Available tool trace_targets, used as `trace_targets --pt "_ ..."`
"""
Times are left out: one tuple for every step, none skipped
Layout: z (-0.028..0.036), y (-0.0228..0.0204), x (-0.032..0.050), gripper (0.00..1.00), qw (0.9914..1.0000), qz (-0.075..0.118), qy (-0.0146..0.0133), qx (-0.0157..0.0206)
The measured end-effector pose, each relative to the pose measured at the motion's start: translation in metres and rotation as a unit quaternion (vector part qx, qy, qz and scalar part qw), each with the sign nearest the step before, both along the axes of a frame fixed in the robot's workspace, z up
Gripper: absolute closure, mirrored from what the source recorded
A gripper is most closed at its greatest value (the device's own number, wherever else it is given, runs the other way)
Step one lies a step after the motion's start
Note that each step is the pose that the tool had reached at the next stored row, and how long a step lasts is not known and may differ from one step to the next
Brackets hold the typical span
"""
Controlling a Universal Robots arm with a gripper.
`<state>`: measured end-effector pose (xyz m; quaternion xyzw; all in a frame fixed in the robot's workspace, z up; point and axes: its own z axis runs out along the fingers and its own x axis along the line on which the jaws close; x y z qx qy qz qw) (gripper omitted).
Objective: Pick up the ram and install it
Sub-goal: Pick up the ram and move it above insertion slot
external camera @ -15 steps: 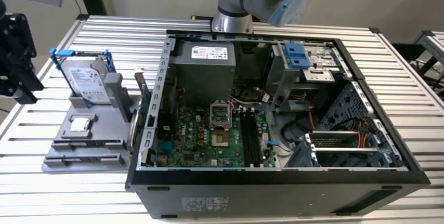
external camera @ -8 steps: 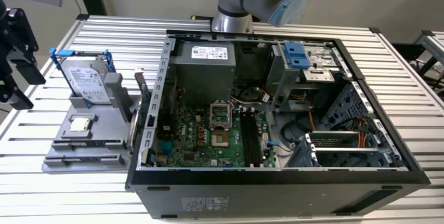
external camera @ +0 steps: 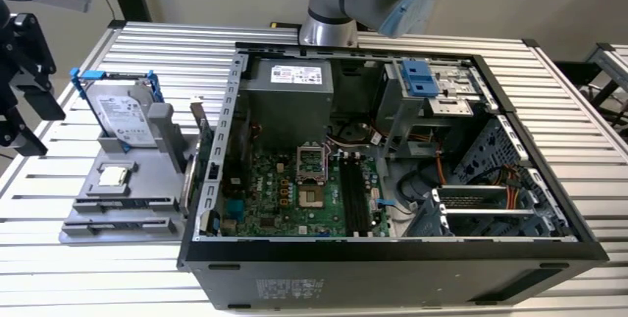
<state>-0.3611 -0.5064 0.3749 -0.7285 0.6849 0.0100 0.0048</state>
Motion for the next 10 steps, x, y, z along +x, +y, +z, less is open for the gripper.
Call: trace_targets --pt "0.0000 0.0000 0.0000 0.00 1.00000 0.000 0.0000 0.0000" --pt "0.0000 0.0000 0.0000 0.00 1.00000 0.000 0.0000 0.0000" --pt "0.0000 0.0000 0.0000 0.00 1.00000 0.000 0.0000 -0.0001" --pt "0.0000 0.0000 0.0000 0.00 1.00000 0.000 -0.0001 -0.0001" --pt "-0.0003 0.0000 0.0000 0.00 1.00000 0.000 -0.0002 0.0000" --pt "-0.0007 0.0000 0.0001 0.00 1.00000 0.000 -0.0002 0.0000" --pt "-0.0012 0.0000 0.0000 0.00 1.00000 0.000 -0.0002 0.0000" --pt "-0.0017 0.0000 0.0000 0.00 1.00000 0.000 -0.0001 0.0000" --pt "-0.0023 0.0000 0.0000 0.00 1.00000 0.000 -0.0001 0.0000" --pt "-0.0031 0.0000 0.0000 0.00 1.00000 0.000 -0.0002 0.0000"
